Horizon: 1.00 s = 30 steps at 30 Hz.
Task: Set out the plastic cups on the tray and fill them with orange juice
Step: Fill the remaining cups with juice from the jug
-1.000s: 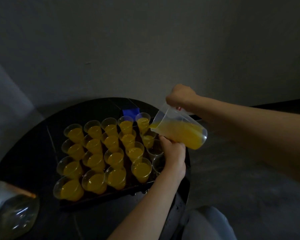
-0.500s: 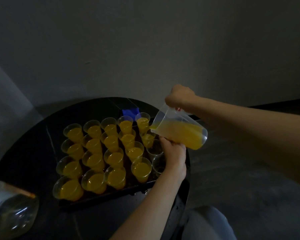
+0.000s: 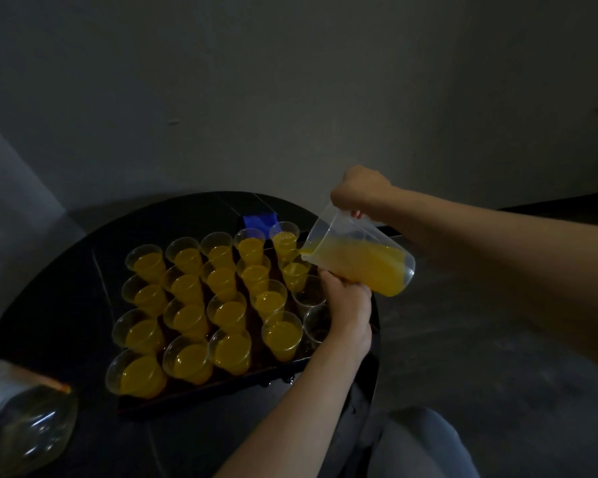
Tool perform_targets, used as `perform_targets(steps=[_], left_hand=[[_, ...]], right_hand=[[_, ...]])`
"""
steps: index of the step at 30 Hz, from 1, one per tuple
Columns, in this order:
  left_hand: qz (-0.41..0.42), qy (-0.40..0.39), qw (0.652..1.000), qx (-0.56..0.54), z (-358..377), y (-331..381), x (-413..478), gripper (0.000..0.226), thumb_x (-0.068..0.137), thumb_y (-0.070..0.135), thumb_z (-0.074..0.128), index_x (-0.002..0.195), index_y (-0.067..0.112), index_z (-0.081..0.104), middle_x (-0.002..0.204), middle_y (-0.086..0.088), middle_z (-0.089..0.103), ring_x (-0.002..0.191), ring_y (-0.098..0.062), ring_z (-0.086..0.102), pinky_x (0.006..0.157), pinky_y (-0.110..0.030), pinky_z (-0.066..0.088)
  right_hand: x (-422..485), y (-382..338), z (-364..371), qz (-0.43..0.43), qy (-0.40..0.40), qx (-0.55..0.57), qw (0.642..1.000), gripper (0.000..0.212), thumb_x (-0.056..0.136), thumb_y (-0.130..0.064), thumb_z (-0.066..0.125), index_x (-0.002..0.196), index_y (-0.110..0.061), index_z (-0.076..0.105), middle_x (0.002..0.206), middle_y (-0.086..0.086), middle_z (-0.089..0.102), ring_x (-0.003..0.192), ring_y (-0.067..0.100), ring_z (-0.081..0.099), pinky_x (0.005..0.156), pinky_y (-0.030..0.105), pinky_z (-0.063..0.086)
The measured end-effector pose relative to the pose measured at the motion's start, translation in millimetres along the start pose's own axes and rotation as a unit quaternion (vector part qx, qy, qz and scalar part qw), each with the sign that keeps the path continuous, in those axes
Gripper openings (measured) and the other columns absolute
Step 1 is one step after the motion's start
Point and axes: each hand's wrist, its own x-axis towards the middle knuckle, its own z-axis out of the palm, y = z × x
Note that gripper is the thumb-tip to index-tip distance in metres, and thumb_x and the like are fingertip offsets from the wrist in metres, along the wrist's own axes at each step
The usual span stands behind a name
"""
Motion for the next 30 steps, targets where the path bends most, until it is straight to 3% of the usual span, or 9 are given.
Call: perform_targets(steps=[3, 10, 13, 21, 25, 30], left_hand=[[-0.004, 0.000, 1.000, -0.001, -0.8, 0.2, 0.2, 0.069, 0.104, 0.011, 0.051, 0.139, 0.066, 0.030, 0.147, 0.003, 0.049, 0.139, -0.025, 0.048, 0.116, -0.056, 0.037], [0.018, 0.004, 1.000, 0.020, 0.5, 4.4, -2.0, 0.076, 0.096, 0.005, 0.059, 0.137, 0.063, 0.031, 0.141, 0.012, 0.048, 0.136, -0.016, 0.047, 0.117, -0.056, 0.037], [0.011, 0.001, 1.000, 0.012, 1.7, 3.5, -2.7, 0.079, 0.098, 0.003, 0.056, 0.146, 0.058, 0.026, 0.145, 0.010, 0.047, 0.136, -0.016, 0.047, 0.117, -0.054, 0.037], [0.005, -0.001, 1.000, 0.014, 0.8, 8.3, -7.6, 0.085, 0.095, 0.000, 0.056, 0.148, 0.058, 0.023, 0.144, 0.008, 0.047, 0.137, -0.017, 0.046, 0.117, -0.055, 0.036], [0.007, -0.008, 1.000, 0.012, 0.3, 7.7, -7.8, 0.081, 0.097, 0.008, 0.060, 0.146, 0.061, 0.024, 0.143, 0.011, 0.048, 0.136, -0.016, 0.047, 0.117, -0.055, 0.036], [-0.017, -0.011, 0.999, -0.028, 4.8, 10.0, -8.3, 0.056, 0.108, 0.023, 0.049, 0.143, 0.062, 0.029, 0.132, 0.016, 0.054, 0.127, -0.009, 0.053, 0.117, -0.053, 0.037]], right_hand=[[1.0, -1.0, -0.2, 0.002, -0.003, 0.002, 1.000, 0.016, 0.100, -0.019, 0.052, 0.090, -0.007, 0.057, 0.080, 0.007, 0.059, 0.065, 0.013, 0.057, 0.050, 0.021, 0.041], [1.8, -2.8, -5.4, 0.005, -0.018, 0.007, 1.000, 0.022, 0.099, -0.018, 0.052, 0.105, 0.000, 0.063, 0.091, 0.013, 0.065, 0.069, 0.016, 0.059, 0.053, 0.024, 0.045], [1.3, -3.1, -5.9, 0.004, -0.021, 0.003, 1.000, 0.023, 0.100, -0.018, 0.052, 0.108, 0.001, 0.063, 0.086, 0.012, 0.063, 0.068, 0.017, 0.059, 0.054, 0.024, 0.046], [-1.0, -3.9, -8.2, 0.007, -0.026, 0.000, 1.000, 0.023, 0.101, -0.019, 0.052, 0.110, 0.000, 0.062, 0.082, 0.011, 0.059, 0.067, 0.016, 0.057, 0.055, 0.024, 0.045], [-1.1, -3.8, -7.1, 0.011, -0.026, 0.004, 1.000, 0.023, 0.101, -0.020, 0.053, 0.110, -0.001, 0.061, 0.083, 0.011, 0.058, 0.068, 0.016, 0.057, 0.053, 0.023, 0.043], [-2.3, -5.3, -8.3, 0.010, -0.023, -0.014, 1.000, 0.021, 0.100, -0.017, 0.052, 0.108, 0.000, 0.062, 0.080, 0.010, 0.058, 0.066, 0.016, 0.056, 0.052, 0.023, 0.043]])
